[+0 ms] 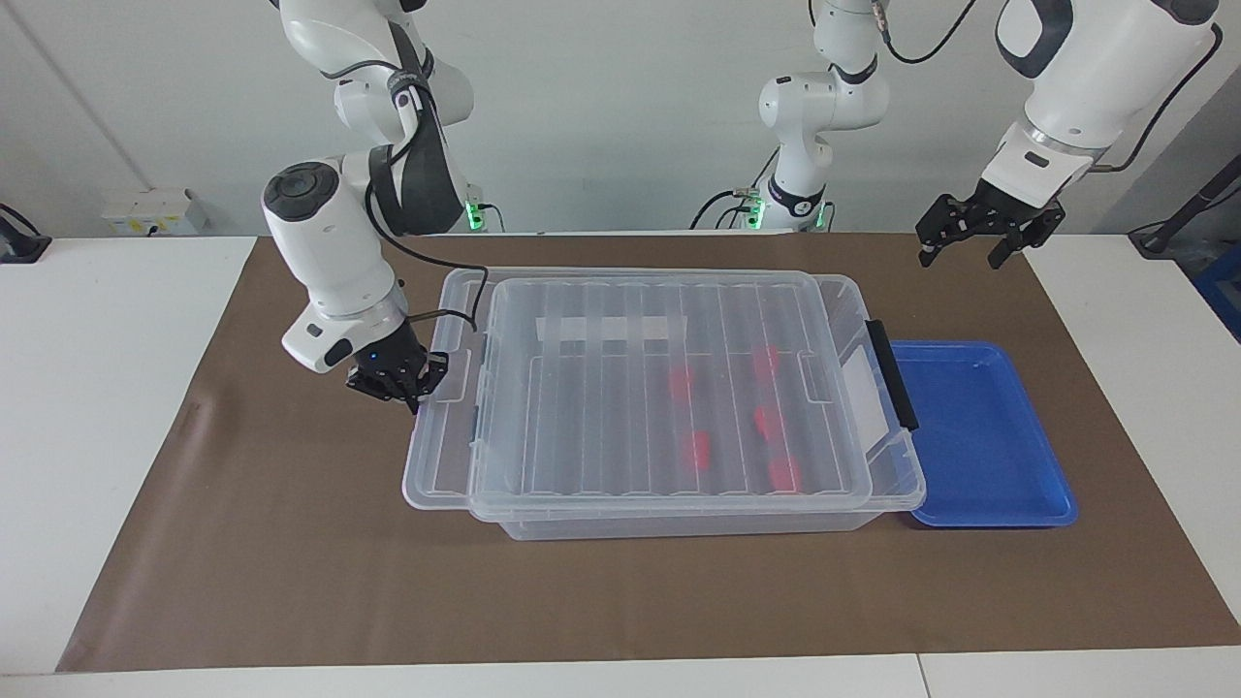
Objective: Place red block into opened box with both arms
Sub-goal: 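Slide the clear lid back over the box with the right gripper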
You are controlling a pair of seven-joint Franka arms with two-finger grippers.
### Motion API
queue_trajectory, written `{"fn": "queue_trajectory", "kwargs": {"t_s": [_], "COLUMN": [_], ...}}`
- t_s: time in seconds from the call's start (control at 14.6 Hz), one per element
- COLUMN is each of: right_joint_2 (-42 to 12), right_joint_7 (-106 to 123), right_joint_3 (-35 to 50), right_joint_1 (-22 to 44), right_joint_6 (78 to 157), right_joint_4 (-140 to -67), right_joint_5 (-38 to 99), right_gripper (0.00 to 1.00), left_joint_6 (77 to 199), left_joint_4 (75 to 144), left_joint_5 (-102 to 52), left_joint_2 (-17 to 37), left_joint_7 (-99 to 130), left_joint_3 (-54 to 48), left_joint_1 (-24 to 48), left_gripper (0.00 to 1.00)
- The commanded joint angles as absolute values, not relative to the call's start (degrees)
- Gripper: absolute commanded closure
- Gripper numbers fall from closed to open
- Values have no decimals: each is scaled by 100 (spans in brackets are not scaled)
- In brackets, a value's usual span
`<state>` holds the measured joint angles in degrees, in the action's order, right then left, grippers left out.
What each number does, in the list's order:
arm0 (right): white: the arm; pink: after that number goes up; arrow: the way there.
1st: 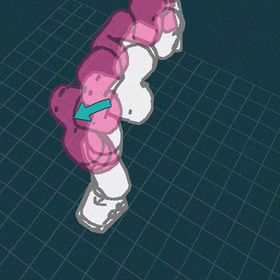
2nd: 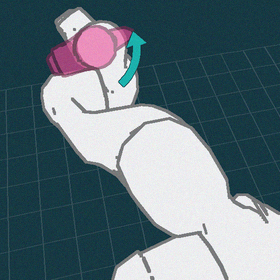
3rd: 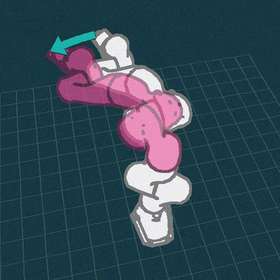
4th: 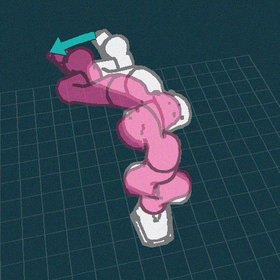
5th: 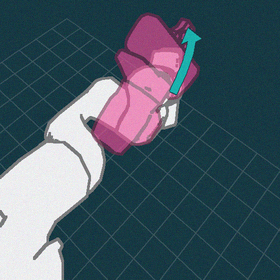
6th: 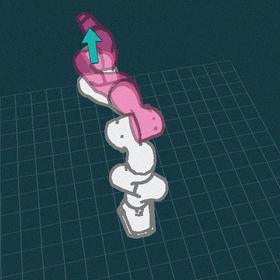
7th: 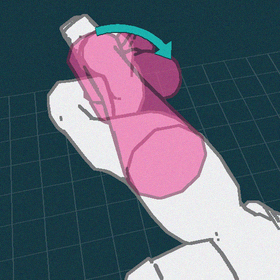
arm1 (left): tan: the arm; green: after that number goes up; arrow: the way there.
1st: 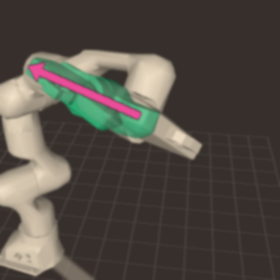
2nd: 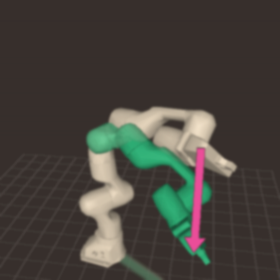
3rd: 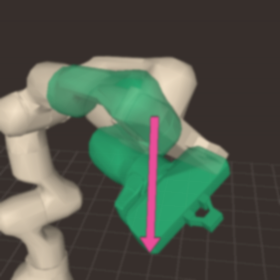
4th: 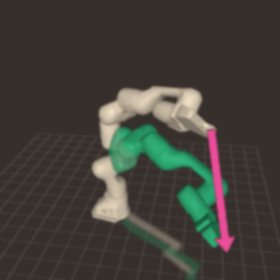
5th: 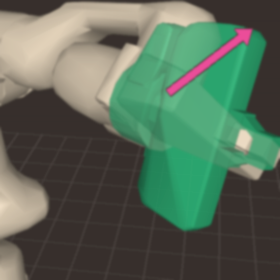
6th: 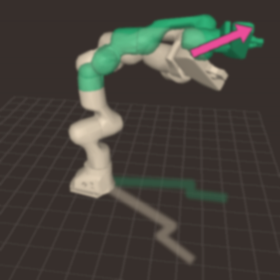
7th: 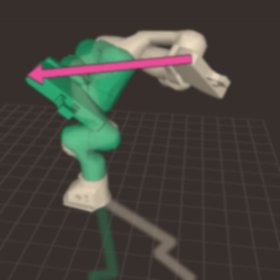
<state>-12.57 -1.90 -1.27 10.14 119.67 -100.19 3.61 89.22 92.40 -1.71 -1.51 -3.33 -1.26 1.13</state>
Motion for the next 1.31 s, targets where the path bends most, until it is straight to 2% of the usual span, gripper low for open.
{"fn": "queue_trajectory", "kwargs": {"t_s": [0.0,0.89,0.96,1.03,1.24], "right_joint_2": [-1283,-1274,-1283,-1257,-1082], "right_joint_7": [-386,-378,-387,-404,-457], "right_joint_3": [-114,-123,-123,-149,-246], "right_joint_1": [1168,1283,1240,1187,1029], "right_joint_6": [12085,12059,12015,12006,11892], "right_joint_4": [-10099,-10108,-10073,-10064,-10011], "right_joint_5": [641,826,826,783,363], "right_gripper": [100,100,94,1,0], "left_joint_6": [9009,9061,9062,9062,9061], "left_joint_4": [9237,9237,9237,9237,9237], "left_joint_5": [-272,-272,-272,-272,-272], "left_joint_2": [-220,-220,-220,-220,-220], "left_joint_7": [-431,-404,-404,-404,-404], "left_joint_3": [-141,-132,-132,-132,-132], "left_joint_1": [88,97,97,97,97], "left_gripper": [0,0,0,0,0]}}
